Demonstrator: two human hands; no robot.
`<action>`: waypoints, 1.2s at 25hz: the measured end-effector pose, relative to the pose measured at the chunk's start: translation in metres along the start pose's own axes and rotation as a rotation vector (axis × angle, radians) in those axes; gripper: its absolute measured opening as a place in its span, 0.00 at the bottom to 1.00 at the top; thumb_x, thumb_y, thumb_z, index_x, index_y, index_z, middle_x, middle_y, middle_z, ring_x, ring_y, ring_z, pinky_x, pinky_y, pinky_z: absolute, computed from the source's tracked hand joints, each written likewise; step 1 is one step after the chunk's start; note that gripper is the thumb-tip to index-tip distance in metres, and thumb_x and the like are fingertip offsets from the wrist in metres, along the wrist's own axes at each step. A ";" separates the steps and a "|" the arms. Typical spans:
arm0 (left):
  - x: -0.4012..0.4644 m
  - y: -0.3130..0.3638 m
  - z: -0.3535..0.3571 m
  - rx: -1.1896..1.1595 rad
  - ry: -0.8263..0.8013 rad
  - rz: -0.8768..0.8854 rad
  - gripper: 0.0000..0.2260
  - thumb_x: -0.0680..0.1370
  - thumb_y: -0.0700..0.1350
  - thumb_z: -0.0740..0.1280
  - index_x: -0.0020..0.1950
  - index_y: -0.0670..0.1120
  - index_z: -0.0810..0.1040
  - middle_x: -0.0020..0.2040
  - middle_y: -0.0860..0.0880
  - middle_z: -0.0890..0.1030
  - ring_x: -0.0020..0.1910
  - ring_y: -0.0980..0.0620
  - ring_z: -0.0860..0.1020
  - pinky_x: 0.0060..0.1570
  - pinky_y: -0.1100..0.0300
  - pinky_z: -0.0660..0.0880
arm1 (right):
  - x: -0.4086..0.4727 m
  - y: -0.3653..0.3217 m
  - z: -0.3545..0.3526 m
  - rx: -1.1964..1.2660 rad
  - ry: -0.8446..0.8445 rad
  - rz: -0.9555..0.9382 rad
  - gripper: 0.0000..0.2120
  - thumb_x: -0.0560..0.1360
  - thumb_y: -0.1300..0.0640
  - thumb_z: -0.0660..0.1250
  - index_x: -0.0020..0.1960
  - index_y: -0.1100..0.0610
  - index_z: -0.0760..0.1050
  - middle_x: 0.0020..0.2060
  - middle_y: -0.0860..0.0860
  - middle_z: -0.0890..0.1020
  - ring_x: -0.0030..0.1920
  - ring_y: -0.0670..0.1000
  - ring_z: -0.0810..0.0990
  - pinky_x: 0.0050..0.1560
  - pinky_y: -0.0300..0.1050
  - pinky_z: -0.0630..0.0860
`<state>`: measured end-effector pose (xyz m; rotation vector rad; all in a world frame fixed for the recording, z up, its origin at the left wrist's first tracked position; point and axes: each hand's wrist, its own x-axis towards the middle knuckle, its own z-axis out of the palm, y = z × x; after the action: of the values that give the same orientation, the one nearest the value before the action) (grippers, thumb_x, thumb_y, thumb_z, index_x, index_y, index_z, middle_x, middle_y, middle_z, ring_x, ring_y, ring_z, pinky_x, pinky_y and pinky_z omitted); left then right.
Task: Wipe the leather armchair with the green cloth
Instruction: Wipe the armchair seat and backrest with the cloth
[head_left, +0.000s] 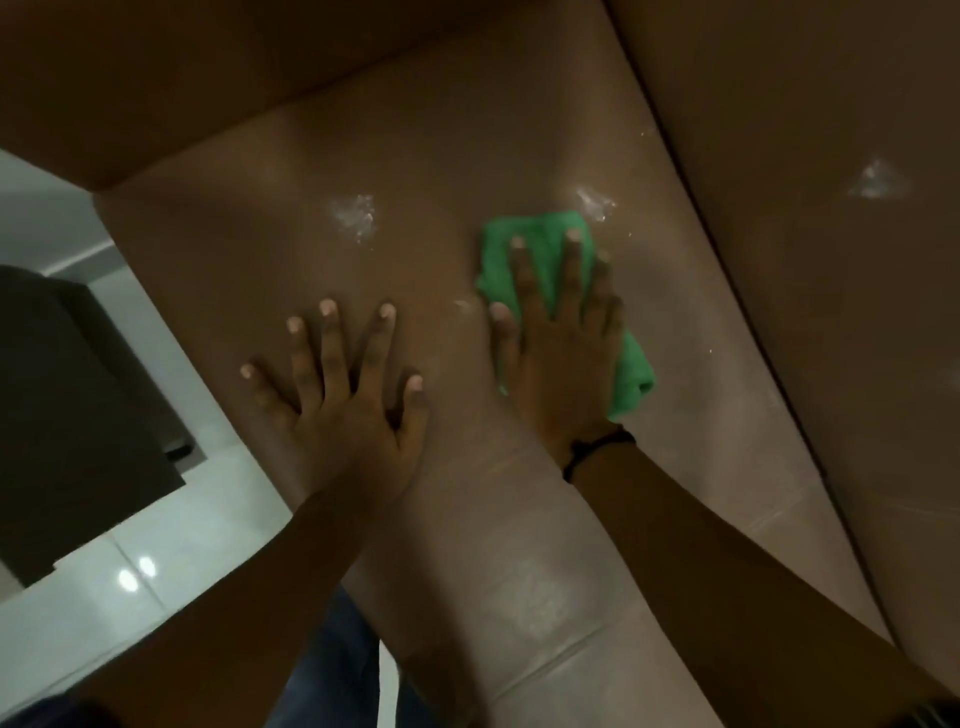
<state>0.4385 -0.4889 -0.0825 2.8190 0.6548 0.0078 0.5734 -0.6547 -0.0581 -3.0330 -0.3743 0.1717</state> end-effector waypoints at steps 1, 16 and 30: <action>0.001 0.001 0.001 0.001 -0.007 0.005 0.33 0.88 0.64 0.56 0.93 0.59 0.54 0.93 0.42 0.55 0.92 0.35 0.52 0.85 0.21 0.47 | -0.005 -0.013 0.005 -0.010 0.006 -0.128 0.30 0.88 0.35 0.48 0.87 0.43 0.58 0.87 0.59 0.57 0.84 0.69 0.58 0.79 0.71 0.62; -0.005 0.002 -0.003 0.005 -0.071 -0.008 0.33 0.88 0.65 0.53 0.93 0.58 0.51 0.92 0.40 0.55 0.90 0.31 0.55 0.83 0.19 0.49 | -0.076 0.041 -0.013 -0.064 -0.108 -0.074 0.29 0.87 0.36 0.50 0.87 0.40 0.55 0.88 0.55 0.52 0.86 0.65 0.54 0.79 0.71 0.63; -0.009 -0.005 0.015 -0.030 0.037 0.026 0.33 0.88 0.62 0.55 0.93 0.58 0.54 0.94 0.43 0.50 0.92 0.39 0.43 0.84 0.19 0.45 | -0.068 0.106 -0.009 0.067 0.029 0.672 0.32 0.86 0.38 0.48 0.88 0.47 0.54 0.86 0.63 0.56 0.81 0.72 0.62 0.77 0.72 0.63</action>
<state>0.4293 -0.4919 -0.0979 2.8047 0.6214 0.0737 0.5342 -0.7750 -0.0523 -2.9589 0.6489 0.1703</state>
